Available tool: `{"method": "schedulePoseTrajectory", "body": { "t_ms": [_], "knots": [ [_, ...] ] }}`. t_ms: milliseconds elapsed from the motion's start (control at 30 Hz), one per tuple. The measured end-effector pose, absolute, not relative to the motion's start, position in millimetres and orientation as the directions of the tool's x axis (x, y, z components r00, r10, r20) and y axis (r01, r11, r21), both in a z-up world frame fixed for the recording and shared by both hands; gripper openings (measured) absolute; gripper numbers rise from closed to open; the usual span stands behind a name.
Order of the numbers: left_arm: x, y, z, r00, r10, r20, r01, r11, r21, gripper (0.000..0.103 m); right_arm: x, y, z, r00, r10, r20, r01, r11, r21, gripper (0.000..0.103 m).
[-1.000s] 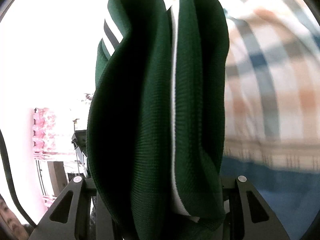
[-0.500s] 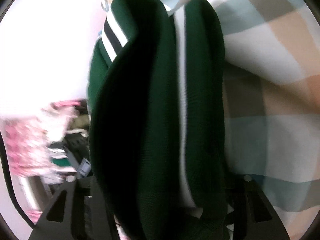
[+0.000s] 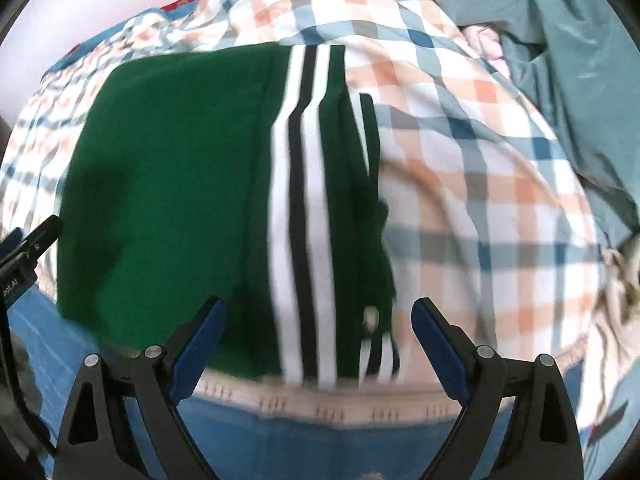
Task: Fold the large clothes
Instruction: 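Lower the folded jacket onto the plaid cover and open both grippers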
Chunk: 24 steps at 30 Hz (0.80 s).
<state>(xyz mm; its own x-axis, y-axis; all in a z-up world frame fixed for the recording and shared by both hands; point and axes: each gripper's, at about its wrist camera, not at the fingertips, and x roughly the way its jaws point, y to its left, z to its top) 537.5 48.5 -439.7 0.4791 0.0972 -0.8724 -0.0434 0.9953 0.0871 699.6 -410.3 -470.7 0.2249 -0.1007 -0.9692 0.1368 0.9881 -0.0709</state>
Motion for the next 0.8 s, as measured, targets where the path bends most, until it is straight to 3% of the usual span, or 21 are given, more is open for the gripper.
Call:
{"method": "schedulePoseTrajectory", "body": {
  "t_ms": [133, 467, 800],
  "knots": [
    [497, 45, -391, 0.495, 0.106, -0.863, -0.067, 0.994, 0.083, 0.103, 610, -415, -436, 0.259, -0.163, -0.952, 0.150, 0.981, -0.127, 0.095],
    [397, 24, -246, 0.579, 0.095, -0.809, -0.052, 0.995, 0.080, 0.103, 476, -339, -225, 0.398, -0.216, -0.892, 0.202, 0.969, -0.145, 0.095],
    [287, 19, -120, 0.650, 0.064, -0.758, -0.035, 0.998, 0.054, 0.103, 349, -309, -67, 0.497, -0.246, -0.832, 0.216, 0.964, -0.156, 0.095]
  ]
}}
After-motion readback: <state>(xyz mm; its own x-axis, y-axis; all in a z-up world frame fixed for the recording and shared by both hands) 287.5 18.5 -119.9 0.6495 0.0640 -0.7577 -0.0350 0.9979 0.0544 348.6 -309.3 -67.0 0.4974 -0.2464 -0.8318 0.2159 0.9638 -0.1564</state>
